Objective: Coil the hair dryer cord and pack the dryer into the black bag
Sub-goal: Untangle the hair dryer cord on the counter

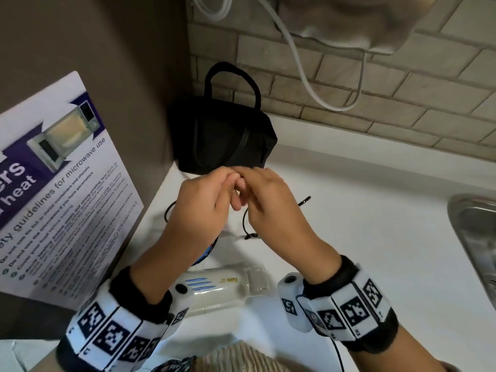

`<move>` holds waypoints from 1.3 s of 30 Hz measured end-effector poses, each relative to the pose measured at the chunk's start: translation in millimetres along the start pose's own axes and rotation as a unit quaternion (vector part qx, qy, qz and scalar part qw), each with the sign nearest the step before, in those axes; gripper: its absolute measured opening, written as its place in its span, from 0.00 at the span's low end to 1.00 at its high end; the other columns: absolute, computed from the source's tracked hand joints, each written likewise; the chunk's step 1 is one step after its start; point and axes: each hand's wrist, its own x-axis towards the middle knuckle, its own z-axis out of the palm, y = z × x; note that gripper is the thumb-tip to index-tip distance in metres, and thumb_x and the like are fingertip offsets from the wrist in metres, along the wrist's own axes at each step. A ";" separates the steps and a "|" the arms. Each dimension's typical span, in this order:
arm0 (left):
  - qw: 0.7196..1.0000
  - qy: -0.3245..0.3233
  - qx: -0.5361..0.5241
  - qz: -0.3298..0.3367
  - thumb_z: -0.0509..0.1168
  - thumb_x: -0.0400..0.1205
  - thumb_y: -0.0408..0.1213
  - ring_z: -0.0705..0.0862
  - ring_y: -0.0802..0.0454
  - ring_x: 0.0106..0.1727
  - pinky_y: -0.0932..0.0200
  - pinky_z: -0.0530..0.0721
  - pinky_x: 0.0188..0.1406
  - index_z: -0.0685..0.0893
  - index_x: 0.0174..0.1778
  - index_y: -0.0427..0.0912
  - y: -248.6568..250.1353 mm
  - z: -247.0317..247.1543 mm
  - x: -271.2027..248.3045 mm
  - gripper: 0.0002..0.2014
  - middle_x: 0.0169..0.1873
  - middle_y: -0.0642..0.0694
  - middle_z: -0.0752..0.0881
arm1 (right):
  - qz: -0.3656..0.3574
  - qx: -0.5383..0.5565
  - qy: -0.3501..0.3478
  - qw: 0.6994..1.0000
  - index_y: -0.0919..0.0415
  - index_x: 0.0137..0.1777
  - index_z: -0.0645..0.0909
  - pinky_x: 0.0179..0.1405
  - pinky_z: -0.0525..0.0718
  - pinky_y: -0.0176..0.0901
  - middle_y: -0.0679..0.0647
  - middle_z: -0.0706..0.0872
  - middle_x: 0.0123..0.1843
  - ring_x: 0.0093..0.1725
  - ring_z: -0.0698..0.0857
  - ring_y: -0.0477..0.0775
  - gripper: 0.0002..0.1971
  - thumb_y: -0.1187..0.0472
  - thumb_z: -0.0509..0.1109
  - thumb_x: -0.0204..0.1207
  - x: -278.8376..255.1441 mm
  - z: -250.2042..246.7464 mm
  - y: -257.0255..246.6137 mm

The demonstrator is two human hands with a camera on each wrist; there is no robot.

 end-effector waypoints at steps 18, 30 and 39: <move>0.993 0.078 -0.076 -0.053 0.53 0.87 0.43 0.75 0.42 0.28 0.54 0.74 0.29 0.80 0.37 0.48 8.8 -40.4 -5.7 0.15 0.26 0.55 0.80 | 0.044 0.026 -0.010 0.999 0.56 0.31 0.68 0.32 0.66 0.28 0.39 0.69 0.23 0.25 0.71 0.47 0.12 0.72 0.48 0.58 -17.8 23.1 54.4; 0.985 0.113 -0.114 -0.058 0.54 0.88 0.39 0.77 0.65 0.28 0.79 0.75 0.34 0.80 0.35 0.49 0.1 -62.3 5.1 0.16 0.23 0.57 0.81 | 0.164 0.083 -0.064 0.981 0.56 0.29 0.67 0.30 0.68 0.41 0.47 0.71 0.27 0.29 0.68 0.49 0.18 0.81 0.51 0.61 -25.3 38.9 92.8; 0.978 0.147 -0.130 -0.066 0.53 0.88 0.45 0.74 0.64 0.25 0.76 0.73 0.26 0.79 0.33 0.53 -10.5 -78.0 10.2 0.17 0.22 0.56 0.79 | 0.199 0.055 -0.105 0.973 0.49 0.26 0.64 0.30 0.66 0.39 0.57 0.74 0.29 0.28 0.68 0.48 0.19 0.76 0.54 0.67 -28.6 49.2 106.5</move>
